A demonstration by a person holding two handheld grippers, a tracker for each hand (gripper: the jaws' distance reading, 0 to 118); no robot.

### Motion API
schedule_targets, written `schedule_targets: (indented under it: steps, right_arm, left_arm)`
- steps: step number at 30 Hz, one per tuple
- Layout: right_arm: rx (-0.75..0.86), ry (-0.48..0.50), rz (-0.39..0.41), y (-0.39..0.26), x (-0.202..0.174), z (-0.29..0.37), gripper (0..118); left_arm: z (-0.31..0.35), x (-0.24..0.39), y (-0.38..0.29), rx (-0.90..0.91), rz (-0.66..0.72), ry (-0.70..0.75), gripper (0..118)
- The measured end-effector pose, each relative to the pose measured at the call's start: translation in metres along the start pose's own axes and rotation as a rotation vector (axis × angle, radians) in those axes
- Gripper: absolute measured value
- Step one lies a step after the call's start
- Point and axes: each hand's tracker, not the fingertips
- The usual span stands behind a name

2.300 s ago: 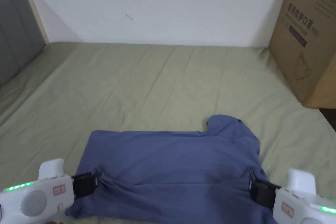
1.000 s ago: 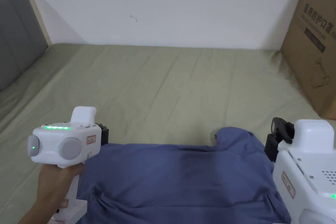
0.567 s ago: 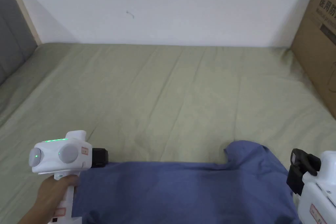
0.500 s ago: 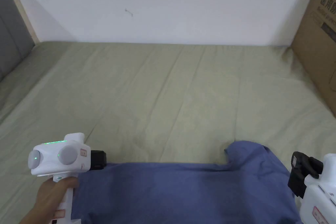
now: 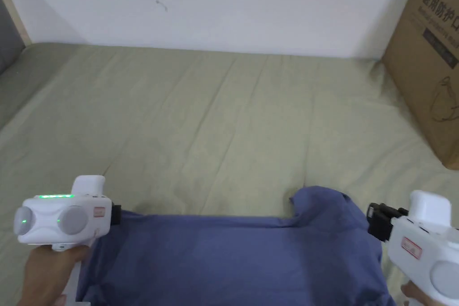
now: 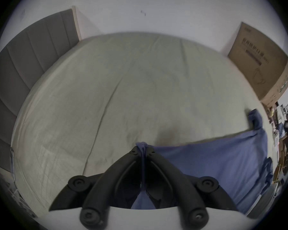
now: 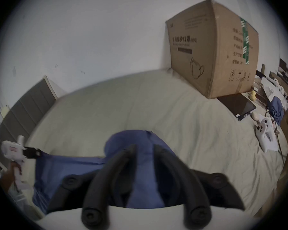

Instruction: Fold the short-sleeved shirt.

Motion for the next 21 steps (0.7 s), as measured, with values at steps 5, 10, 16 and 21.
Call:
schedule_targets:
  steps: [5, 10, 16, 21]
  right_arm:
    - [-0.151, -0.034, 0.024, 0.008, 0.014, -0.066, 109]
    - [-0.288, -0.052, 0.046, -0.001, 0.019, -0.117, 104]
    - [-0.32, -0.046, 0.116, -0.022, 0.007, -0.125, 11]
    - [-0.199, -0.018, 0.142, -0.019, -0.003, -0.084, 2]
  left_arm:
    - [0.045, 0.005, 0.005, 0.045, 0.005, -0.053, 3]
    - [0.063, 0.006, 0.005, 0.057, 0.016, -0.073, 3]
    - [0.062, 0.002, 0.0, 0.044, 0.024, -0.067, 3]
    - [0.067, -0.004, -0.008, 0.035, 0.048, -0.053, 3]
